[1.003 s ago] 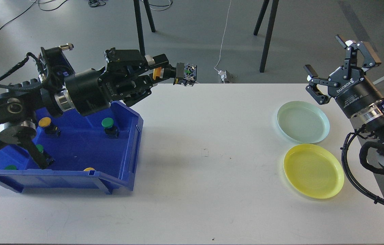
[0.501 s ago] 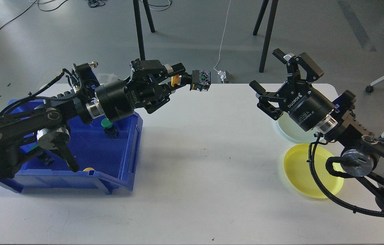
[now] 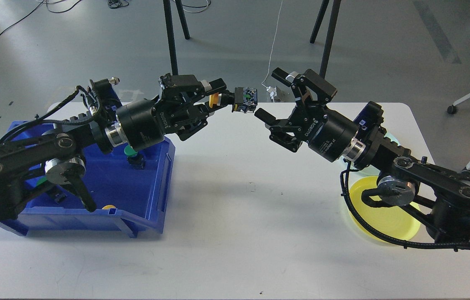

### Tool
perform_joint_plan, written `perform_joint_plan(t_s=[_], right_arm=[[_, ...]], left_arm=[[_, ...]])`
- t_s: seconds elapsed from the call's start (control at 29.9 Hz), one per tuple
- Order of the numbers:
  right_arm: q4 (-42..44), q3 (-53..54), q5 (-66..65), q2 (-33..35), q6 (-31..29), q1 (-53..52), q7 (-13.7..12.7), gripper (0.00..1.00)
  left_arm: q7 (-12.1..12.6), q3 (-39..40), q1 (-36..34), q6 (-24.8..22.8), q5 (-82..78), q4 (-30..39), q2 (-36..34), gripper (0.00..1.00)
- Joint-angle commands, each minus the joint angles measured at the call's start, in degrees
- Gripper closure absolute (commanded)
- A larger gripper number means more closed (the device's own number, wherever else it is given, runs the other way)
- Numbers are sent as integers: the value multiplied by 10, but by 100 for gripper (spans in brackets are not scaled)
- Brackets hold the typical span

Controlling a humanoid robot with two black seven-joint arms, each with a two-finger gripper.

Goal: Pass button and place on color plate
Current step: 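Reach the right gripper to the left gripper and grasp the yellow button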

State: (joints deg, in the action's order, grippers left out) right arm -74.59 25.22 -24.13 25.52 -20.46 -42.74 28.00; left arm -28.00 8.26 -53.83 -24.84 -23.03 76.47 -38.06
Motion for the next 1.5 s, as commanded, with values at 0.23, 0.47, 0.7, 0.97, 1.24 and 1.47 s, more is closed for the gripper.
perform_joint_plan(t_s=[0.23,0.47,0.7,0.97,1.24,1.47], right_arm=[[2,-32,0,-8,-1,-29,0,1],[14,-32,6,-17,0,-30,0,2],[14,-32,6,-20,-2,-31,0,4],[15,-32,3,-28,-2,-35,0,9],[16,-40,-5,-28,2,-38,0,51],[15,-40,-40,-28,14,-37,0,88]], left_arm=[[0,0,0,-2,0,0,0,90],[0,0,0,-2,0,0,0,90],[0,0,0,-2,1,0,0,90],[0,1,1,-3,1,-1,0,90],[0,1,1,-3,1,-1,0,90],[0,1,2,-4,1,-1,0,90]])
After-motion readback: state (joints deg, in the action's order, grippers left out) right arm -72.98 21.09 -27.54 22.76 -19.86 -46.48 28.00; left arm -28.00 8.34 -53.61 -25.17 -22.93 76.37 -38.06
